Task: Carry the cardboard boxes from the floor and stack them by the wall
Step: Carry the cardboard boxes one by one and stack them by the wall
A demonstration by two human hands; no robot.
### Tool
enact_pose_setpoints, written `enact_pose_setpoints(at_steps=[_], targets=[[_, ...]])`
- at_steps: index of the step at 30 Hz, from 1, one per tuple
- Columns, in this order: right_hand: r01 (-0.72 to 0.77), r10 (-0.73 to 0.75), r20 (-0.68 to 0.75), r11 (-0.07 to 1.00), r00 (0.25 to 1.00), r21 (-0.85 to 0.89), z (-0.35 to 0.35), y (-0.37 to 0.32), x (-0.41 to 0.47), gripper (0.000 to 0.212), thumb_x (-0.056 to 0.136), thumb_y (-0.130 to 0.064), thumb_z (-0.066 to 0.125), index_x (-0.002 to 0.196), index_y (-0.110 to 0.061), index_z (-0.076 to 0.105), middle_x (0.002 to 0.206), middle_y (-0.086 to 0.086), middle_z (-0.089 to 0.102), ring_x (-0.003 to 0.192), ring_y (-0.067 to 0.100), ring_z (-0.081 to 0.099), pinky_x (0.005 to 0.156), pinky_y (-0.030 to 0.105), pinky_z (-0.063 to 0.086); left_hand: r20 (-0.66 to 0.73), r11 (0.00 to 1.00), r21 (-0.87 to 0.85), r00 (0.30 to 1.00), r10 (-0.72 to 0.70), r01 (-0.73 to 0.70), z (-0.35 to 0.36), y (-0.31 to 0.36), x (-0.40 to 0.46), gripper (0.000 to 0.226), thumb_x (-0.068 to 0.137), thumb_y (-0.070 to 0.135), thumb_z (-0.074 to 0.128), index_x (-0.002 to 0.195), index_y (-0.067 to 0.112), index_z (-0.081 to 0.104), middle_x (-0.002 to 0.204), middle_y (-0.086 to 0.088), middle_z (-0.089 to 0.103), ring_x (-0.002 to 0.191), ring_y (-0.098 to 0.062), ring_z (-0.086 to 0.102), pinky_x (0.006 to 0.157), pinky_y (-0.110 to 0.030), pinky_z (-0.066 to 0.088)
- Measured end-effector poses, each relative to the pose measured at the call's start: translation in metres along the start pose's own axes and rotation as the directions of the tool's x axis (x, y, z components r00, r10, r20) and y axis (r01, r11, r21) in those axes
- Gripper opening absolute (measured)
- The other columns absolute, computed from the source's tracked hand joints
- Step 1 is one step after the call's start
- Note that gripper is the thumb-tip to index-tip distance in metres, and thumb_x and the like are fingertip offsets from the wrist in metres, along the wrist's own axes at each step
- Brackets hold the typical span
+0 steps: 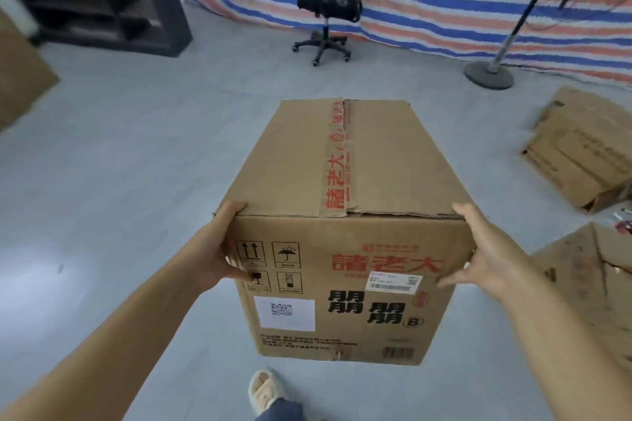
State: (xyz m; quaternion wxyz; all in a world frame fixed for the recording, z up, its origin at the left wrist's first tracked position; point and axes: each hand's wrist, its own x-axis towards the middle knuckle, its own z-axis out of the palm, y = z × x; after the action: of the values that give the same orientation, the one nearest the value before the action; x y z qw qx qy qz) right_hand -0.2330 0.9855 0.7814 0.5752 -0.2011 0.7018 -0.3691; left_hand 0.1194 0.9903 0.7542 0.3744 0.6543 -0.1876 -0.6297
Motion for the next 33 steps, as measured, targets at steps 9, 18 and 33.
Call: enact_pose_setpoints(at_steps=[9,18,33], targets=[[0.092,-0.005,0.316,0.961,0.949,-0.263,0.246,-0.029,0.003,0.037,0.089,-0.045,0.054,0.118,-0.023,0.058,0.115,0.007,0.055,0.097,0.024,0.053,0.078,0.071,0.048,-0.277,0.968,-0.241,0.961,-0.006,-0.064,-0.203,0.021,-0.004,0.027,0.082,0.039,0.065,0.100,0.021,0.057,0.104,-0.009,0.048,0.100,-0.029,0.051,0.059,-0.053,0.056],[0.268,0.078,0.590,0.838,0.803,-0.475,0.454,-0.038,-0.005,0.027,0.089,-0.046,0.052,0.101,-0.025,0.065,0.102,0.006,0.062,0.092,0.024,0.059,0.064,0.066,0.053,-0.502,0.852,-0.490,0.859,-0.100,-0.187,-0.338,0.008,-0.022,0.039,0.076,0.047,0.068,0.103,0.022,0.057,0.109,-0.011,0.051,0.107,-0.032,0.051,0.061,-0.061,0.054],[0.458,0.270,0.782,0.686,0.561,-0.565,0.812,-0.072,0.003,0.028,0.089,-0.045,0.053,0.102,-0.023,0.065,0.104,0.007,0.061,0.093,0.028,0.058,0.058,0.064,0.053,-0.708,0.667,-0.640,0.631,-0.318,-0.382,-0.510,0.102,0.027,0.035,0.083,0.048,0.061,0.103,0.020,0.056,0.113,-0.018,0.059,0.099,-0.034,0.056,0.062,-0.064,0.054]])
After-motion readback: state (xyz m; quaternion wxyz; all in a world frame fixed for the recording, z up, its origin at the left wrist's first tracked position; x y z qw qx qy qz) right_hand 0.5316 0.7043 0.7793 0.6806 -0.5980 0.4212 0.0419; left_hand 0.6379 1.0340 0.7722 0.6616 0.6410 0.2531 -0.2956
